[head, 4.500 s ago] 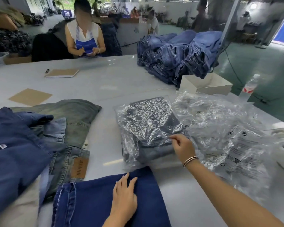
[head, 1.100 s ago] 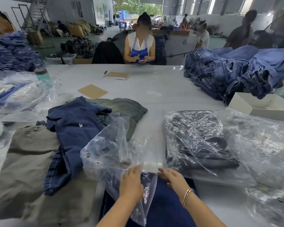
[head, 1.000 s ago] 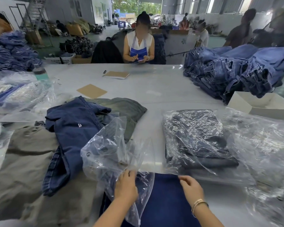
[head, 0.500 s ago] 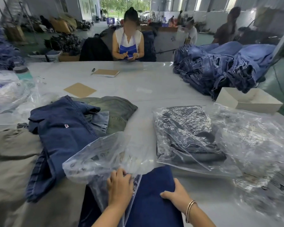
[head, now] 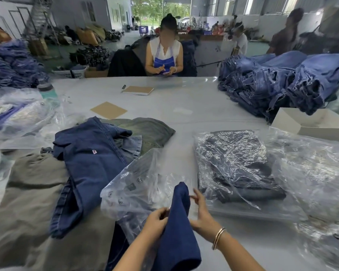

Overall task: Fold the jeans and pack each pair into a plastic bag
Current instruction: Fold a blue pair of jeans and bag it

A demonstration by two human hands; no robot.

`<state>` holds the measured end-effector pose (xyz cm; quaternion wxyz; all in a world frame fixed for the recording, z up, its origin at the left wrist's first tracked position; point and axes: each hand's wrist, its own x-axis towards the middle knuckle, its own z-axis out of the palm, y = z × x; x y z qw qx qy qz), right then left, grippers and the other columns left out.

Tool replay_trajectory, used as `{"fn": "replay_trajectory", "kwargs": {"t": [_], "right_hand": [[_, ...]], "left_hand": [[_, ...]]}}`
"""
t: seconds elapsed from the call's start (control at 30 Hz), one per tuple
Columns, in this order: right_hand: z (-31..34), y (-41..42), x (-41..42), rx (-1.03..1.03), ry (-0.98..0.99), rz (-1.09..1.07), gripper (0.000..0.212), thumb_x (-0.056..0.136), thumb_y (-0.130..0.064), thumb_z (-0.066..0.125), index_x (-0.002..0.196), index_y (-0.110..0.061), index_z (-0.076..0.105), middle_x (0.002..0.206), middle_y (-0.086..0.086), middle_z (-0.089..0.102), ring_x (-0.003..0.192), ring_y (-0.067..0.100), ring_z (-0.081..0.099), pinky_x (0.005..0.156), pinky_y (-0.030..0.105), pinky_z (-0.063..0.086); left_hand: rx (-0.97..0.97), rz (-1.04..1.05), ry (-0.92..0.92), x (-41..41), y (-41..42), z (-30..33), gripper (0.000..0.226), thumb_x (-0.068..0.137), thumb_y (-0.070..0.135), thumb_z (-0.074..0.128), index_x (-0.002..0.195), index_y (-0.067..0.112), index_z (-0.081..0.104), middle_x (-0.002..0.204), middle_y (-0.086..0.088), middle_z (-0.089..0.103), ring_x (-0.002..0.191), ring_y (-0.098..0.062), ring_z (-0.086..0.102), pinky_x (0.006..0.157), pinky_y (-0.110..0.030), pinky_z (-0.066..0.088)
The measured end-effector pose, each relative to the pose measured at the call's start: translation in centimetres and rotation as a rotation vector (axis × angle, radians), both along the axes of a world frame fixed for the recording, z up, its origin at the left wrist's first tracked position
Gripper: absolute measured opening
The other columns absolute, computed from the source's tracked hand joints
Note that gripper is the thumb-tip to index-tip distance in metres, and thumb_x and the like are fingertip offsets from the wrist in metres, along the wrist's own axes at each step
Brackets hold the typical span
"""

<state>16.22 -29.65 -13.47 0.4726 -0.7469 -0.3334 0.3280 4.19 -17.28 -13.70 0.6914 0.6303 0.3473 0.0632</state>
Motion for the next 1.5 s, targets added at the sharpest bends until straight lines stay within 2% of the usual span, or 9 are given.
{"fn": "replay_trajectory", "kwargs": {"t": [0.1,0.27,0.47,0.67,0.83,0.9,1.07,1.37,1.5], "right_hand": [[0.9,1.7,1.4,-0.075,0.084,0.16,0.119,0.067,-0.033,0.083,0.149,-0.022,-0.002,0.148,-0.012,0.018,0.138,0.005,0.022,0.106,0.021,0.031],[1.8,3.2,1.2,0.035,0.114,0.052,0.059,0.062,-0.026,0.085,0.111,-0.029,0.052,0.113,-0.007,0.063,0.105,0.007,0.06,0.082,0.017,0.049],[4.2,3.5,1.1,0.211,0.109,0.024,0.044,0.075,0.006,0.073,0.101,-0.026,0.058,0.094,-0.013,0.068,0.084,-0.007,0.062,0.075,0.01,0.046],[6.9,0.7,1.5,0.373,0.09,0.071,0.034,0.075,0.003,0.073,0.101,-0.015,0.061,0.097,0.001,0.067,0.097,0.017,0.058,0.093,0.039,0.044],[11.2,-0.9,1.3,0.521,-0.174,0.016,0.032,0.07,-0.022,0.073,0.093,-0.044,0.066,0.08,-0.025,0.065,0.075,-0.011,0.057,0.074,0.008,0.045],[13.0,-0.5,1.5,0.523,-0.293,-0.035,0.019,0.07,-0.036,0.069,0.087,-0.03,0.062,0.074,-0.016,0.062,0.069,-0.008,0.053,0.068,0.009,0.044],[14.2,1.2,2.5,0.363,-0.584,-0.211,0.029,0.081,-0.019,0.073,0.069,-0.028,0.048,0.061,-0.011,0.055,0.059,-0.002,0.048,0.056,0.011,0.036],[12.4,2.2,4.3,0.109,-0.628,-0.482,0.022,0.085,-0.028,0.066,0.08,-0.016,0.049,0.082,0.001,0.056,0.078,0.024,0.051,0.065,0.03,0.032],[12.8,2.6,3.6,0.102,-0.616,-0.337,0.021,0.081,-0.017,0.068,0.095,-0.014,0.053,0.095,0.002,0.055,0.088,0.021,0.051,0.072,0.024,0.032]], "left_hand": [[-0.036,-0.069,0.011,-0.4,0.4,0.9,0.01,0.088,0.012,0.062,0.089,0.005,0.07,0.075,-0.005,0.065,0.068,-0.01,0.059,0.062,-0.022,0.045],[-0.072,0.008,0.019,-0.5,0.6,1.8,0.024,0.089,0.028,0.063,0.068,0.028,0.074,0.06,0.008,0.069,0.056,0.001,0.064,0.049,-0.012,0.047],[0.02,-0.093,-0.104,-0.1,1.9,3.7,0.02,0.093,0.007,0.054,0.091,0.018,0.07,0.073,0.003,0.071,0.069,-0.003,0.065,0.06,-0.016,0.049],[0.405,-0.004,0.007,-0.8,5.6,4.3,0.046,0.088,-0.009,0.04,0.115,0.018,0.065,0.077,-0.003,0.059,0.048,-0.003,0.042,0.05,-0.015,0.037],[0.754,0.004,0.077,-1.5,7.5,5.9,0.041,0.087,-0.001,0.052,0.122,0.017,0.062,0.082,0.009,0.058,0.06,-0.001,0.049,0.058,-0.005,0.036],[0.827,-0.095,0.083,-1.0,7.3,6.5,0.04,0.085,0.005,0.06,0.124,0.014,0.06,0.087,0.003,0.06,0.073,-0.007,0.055,0.065,-0.005,0.037],[0.564,0.028,0.021,0.7,6.2,8.5,0.022,0.094,0.014,0.055,0.11,0.007,0.067,0.099,-0.008,0.069,0.092,-0.023,0.061,0.082,-0.019,0.046],[0.856,0.312,-0.38,-1.7,6.3,11.0,0.03,0.093,0.026,0.04,0.087,0.026,0.069,0.063,0.009,0.062,0.062,-0.004,0.055,0.061,-0.022,0.046],[1.049,0.181,-0.368,-1.4,5.7,11.5,0.039,0.091,0.027,0.04,0.117,0.015,0.067,0.102,0.011,0.058,0.096,0.001,0.053,0.086,-0.009,0.04]]}}
